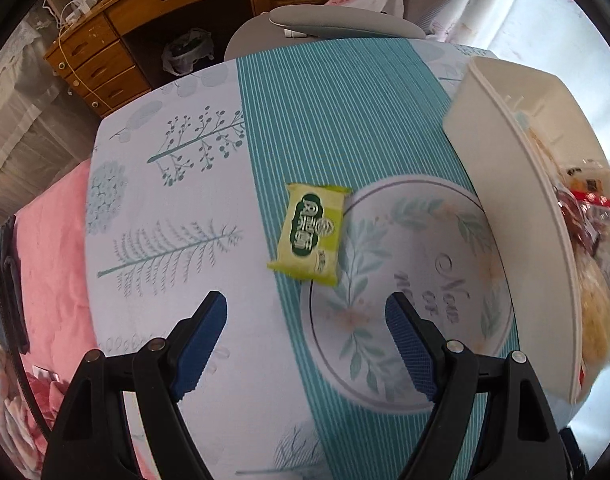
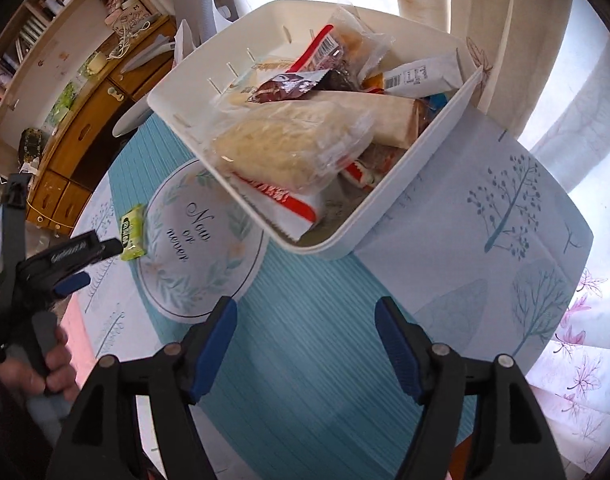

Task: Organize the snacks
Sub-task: 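Move the left tool to the green packet and grasp it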

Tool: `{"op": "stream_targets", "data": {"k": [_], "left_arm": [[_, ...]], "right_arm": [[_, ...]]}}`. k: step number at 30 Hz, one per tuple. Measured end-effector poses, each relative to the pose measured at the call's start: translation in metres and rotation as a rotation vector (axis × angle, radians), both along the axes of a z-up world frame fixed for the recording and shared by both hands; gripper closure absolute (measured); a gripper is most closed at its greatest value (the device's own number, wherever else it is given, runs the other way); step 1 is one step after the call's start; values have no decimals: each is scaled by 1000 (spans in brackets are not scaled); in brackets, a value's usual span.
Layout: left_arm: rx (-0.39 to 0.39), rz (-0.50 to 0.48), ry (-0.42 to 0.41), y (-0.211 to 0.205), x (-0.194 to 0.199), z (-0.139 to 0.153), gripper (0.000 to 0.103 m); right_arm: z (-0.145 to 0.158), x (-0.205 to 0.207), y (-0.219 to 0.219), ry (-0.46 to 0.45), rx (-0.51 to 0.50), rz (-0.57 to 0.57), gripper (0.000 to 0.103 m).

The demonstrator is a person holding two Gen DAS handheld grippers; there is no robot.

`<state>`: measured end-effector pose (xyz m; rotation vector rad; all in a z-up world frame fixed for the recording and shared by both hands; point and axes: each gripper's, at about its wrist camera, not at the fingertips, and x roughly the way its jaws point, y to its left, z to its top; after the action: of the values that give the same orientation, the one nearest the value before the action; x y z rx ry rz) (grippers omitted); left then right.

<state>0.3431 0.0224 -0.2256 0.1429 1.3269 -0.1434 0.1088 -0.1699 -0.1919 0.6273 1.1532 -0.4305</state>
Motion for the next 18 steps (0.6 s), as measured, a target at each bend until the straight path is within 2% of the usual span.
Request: {"op": "stream_targets", "data": {"k": [6, 11, 14, 18], "left_arm": [[-8, 46, -19, -4, 17, -26, 23], [-11, 54, -45, -6, 23, -35, 23], [21, 45, -75, -9, 24, -40, 23], [28, 52, -57, -10, 28, -50, 35]], "right_arm": [[-13, 1, -16, 22, 15, -11, 31], [-19, 1, -25, 33, 20, -22, 31], [-21, 2, -31, 37, 25, -28, 31], [-24, 2, -38, 39, 28, -36, 31]]}}
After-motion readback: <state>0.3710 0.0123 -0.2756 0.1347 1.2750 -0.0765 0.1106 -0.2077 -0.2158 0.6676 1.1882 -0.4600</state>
